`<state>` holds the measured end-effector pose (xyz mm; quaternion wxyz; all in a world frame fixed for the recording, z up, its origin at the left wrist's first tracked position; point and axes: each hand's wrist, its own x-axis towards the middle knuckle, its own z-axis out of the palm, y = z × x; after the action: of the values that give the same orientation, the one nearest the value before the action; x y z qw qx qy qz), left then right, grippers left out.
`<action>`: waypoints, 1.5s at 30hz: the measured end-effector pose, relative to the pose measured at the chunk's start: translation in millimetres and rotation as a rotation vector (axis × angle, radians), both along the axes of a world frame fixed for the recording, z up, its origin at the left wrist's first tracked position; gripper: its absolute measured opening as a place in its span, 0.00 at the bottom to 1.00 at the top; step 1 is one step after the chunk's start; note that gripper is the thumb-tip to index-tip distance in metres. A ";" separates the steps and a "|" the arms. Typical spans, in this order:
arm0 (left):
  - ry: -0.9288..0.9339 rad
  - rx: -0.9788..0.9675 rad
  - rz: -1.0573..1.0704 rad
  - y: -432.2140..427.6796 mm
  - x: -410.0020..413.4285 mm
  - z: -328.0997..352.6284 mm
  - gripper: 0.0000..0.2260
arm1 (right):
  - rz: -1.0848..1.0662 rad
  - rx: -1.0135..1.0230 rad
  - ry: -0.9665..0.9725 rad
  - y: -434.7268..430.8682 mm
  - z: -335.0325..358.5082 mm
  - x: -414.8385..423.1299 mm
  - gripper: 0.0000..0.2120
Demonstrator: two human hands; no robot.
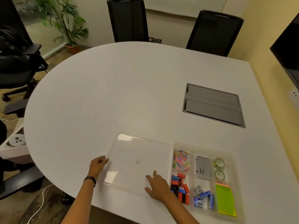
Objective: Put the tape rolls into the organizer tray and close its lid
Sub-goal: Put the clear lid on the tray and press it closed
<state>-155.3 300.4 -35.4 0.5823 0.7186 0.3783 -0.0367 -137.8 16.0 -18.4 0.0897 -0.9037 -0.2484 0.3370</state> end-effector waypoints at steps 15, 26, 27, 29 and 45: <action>-0.189 -0.210 -0.208 -3.8 0.8 55.6 0.17 | -0.289 0.306 -0.152 -17.7 18.7 3.3 0.17; -0.521 -0.138 -0.381 -64.6 24.5 177.0 0.14 | -0.785 0.958 -0.236 -23.4 113.7 46.3 0.02; -0.559 -0.116 -0.393 -73.2 25.6 185.8 0.14 | -0.819 1.034 -0.204 -25.7 126.1 49.5 0.02; -0.635 -0.055 -0.424 -91.6 26.3 202.0 0.14 | -0.871 1.160 -0.115 -32.2 150.7 54.1 0.03; -1.064 1.015 -0.855 -230.1 25.1 228.9 0.20 | -1.171 1.426 -0.084 -119.3 238.3 33.8 0.33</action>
<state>-130.3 70.3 193.5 0.2258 0.8953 -0.2793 0.2636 -104.0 -103.3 219.9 0.7722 -0.6274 0.0964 -0.0279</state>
